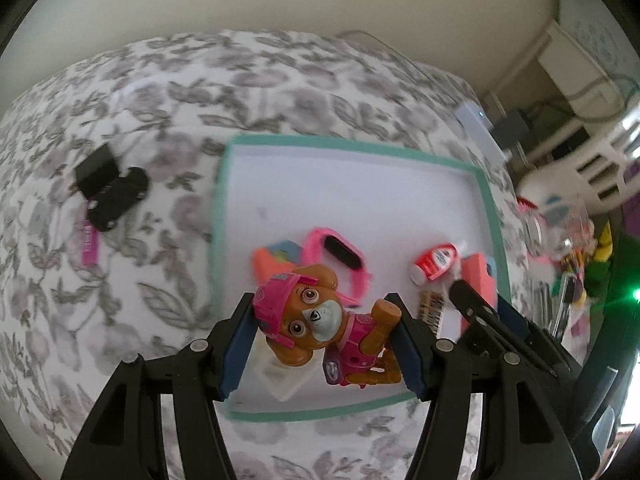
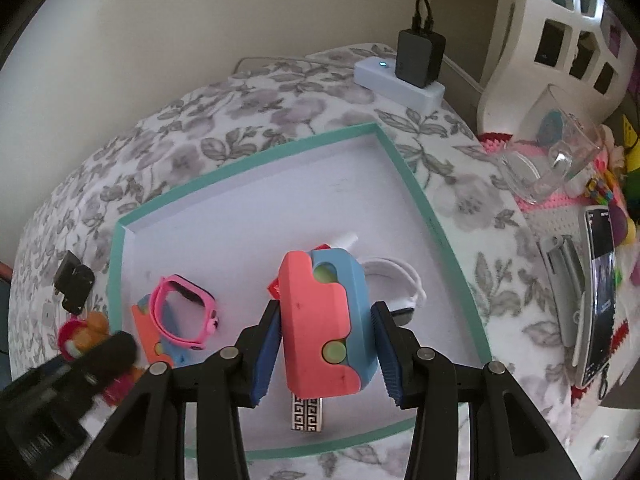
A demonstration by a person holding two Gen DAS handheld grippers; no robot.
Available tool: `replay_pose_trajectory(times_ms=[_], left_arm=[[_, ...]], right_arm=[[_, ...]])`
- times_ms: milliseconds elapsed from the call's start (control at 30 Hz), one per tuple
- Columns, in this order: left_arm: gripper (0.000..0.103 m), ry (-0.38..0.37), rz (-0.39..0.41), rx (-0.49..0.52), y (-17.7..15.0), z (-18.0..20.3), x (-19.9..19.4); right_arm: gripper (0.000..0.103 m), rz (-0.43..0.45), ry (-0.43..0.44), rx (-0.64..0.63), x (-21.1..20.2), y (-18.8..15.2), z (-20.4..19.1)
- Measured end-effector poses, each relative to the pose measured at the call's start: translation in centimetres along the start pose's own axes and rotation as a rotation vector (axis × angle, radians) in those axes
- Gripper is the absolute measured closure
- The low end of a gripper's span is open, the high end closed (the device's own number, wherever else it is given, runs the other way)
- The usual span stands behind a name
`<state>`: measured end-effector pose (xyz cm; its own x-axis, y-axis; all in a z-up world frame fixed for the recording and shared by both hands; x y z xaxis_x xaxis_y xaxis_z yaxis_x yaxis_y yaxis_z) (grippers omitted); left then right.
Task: Organize rigid objects
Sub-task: 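Lower the coral-blue block and open the right tool while the left tool releases the dog figurine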
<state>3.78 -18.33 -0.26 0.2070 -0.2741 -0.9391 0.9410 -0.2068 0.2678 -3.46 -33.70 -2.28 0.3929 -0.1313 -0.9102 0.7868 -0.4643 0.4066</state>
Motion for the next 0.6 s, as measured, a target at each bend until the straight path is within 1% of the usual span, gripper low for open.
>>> replay_pose_trajectory(times_ms=[133,300,400,467,500,600], left_arm=[[0.038,0.016,-0.017,0.019,-0.5,1.1,0.9],[0.038,-0.011,-0.043,-0.010,-0.5,0.9,1.7],[0.038,-0.010,-0.043,-0.018,-0.5,0.8,1.8],[0.035,-0.010,-0.043,-0.026,-0.4,0.6,1.9],[0.031,-0.014,-0.043,-0.031,-0.4,0.5,1.9],[0.030,-0.016,-0.039,-0.037,-0.3,0.2,1.7]], right_arm=[[0.056,-0.012,-0.013,0.008,0.4,-0.2,0.5],[0.056,-0.021,-0.006,0.011,0.6,-0.4,0.9],[0.056,-0.025,-0.002,0.007,0.7,-0.3,0.9],[0.056,-0.028,0.001,0.003,0.7,-0.4,0.8],[0.056,-0.030,0.002,0.003,0.7,-0.4,0.8],[0.055,-0.036,0.006,0.004,0.8,-0.4,0.8]])
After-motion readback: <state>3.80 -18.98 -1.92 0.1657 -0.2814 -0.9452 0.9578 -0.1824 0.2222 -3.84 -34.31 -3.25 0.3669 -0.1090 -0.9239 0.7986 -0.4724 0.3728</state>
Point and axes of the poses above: each gripper's, at about its wrist camera, not at the fingertips, and x roughly the way its jaws point, z to its right, y to its top, the point moved 1 cm from there along x, roughly the way its jaws point, and after that the axes turned 3 degrees about -x, right-handed, at the moved point
